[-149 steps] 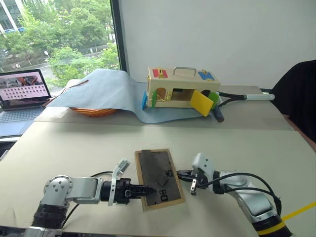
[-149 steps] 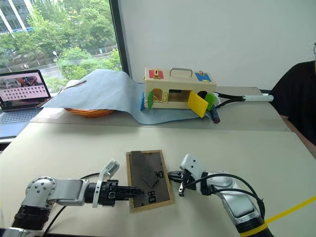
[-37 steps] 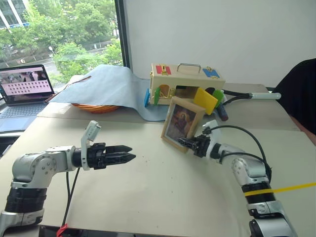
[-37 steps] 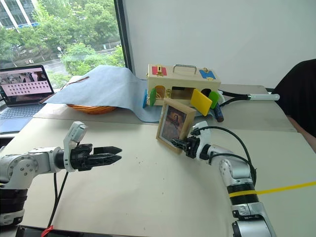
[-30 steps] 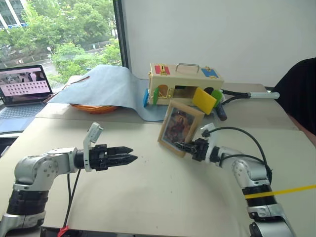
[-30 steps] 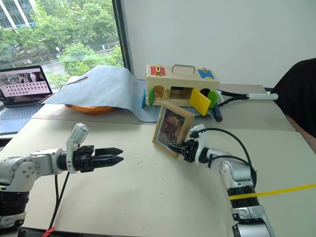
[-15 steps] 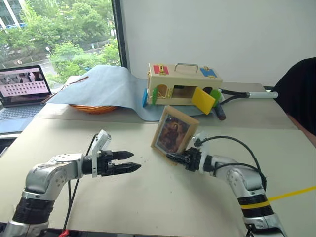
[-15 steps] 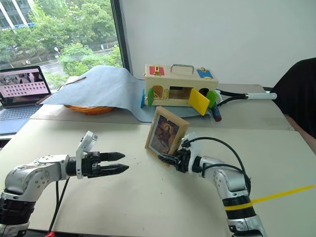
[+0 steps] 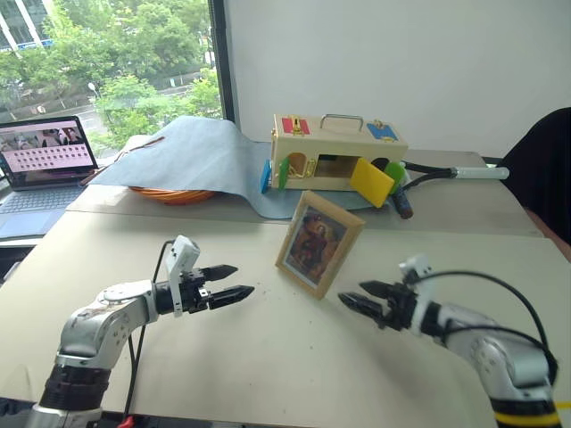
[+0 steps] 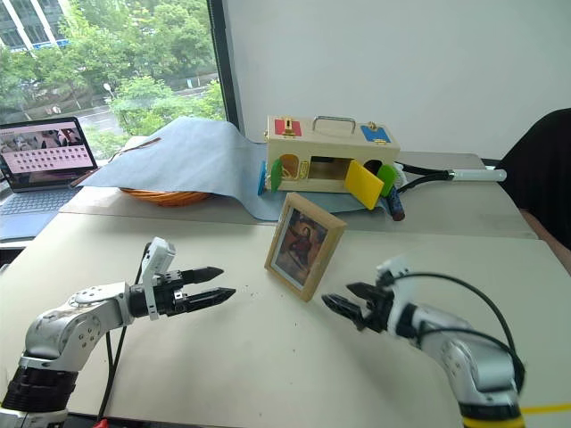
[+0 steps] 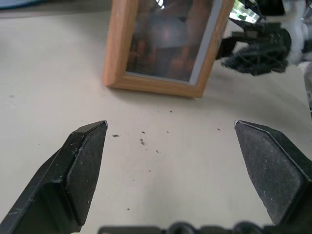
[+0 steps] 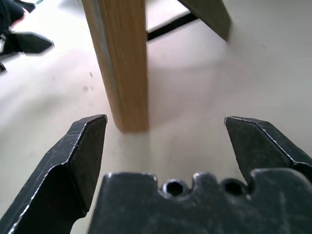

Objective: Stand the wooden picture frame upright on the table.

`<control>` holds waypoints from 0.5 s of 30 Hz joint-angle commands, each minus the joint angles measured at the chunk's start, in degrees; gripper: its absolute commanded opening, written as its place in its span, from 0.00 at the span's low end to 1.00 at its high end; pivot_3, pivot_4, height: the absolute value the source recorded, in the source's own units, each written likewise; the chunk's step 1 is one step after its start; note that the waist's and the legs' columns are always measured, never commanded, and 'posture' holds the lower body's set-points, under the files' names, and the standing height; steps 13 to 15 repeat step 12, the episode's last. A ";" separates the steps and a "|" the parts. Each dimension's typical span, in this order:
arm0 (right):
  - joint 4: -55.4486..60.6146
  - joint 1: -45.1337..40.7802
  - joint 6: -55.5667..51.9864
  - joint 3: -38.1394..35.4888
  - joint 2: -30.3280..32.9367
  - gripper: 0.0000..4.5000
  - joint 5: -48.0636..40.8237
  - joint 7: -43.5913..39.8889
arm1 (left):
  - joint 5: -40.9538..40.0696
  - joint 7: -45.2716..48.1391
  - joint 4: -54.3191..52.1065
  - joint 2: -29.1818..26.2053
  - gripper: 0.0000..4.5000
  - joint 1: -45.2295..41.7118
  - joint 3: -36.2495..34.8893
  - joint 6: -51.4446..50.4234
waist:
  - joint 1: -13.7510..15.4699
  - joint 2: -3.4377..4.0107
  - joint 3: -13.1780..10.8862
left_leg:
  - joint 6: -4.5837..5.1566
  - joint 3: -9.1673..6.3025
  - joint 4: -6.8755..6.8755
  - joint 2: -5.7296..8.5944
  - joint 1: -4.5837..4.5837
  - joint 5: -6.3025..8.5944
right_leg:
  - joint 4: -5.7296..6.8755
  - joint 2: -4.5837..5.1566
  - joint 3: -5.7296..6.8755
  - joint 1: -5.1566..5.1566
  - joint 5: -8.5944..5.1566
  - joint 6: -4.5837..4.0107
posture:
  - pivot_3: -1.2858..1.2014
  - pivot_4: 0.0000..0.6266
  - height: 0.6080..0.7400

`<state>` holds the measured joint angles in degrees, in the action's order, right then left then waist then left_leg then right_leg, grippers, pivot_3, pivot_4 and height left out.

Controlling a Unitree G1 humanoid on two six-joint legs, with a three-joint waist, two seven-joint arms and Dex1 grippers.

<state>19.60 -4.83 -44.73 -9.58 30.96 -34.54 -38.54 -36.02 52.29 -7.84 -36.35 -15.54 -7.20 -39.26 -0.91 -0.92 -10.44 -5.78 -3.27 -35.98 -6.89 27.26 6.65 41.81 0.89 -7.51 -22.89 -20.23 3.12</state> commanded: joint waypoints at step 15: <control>6.28 13.19 30.19 -2.84 -3.87 1.00 18.82 8.73 | 12.77 -10.17 3.51 4.61 1.00 1.94 0.12 15.23 | -0.08 0.01 0.01 | 0.06 0.01 -0.10 0.01 -0.39 -0.04 | -0.08 0.00 -0.03 0.43 -0.09 0.18 | 0.52 0.24 0.49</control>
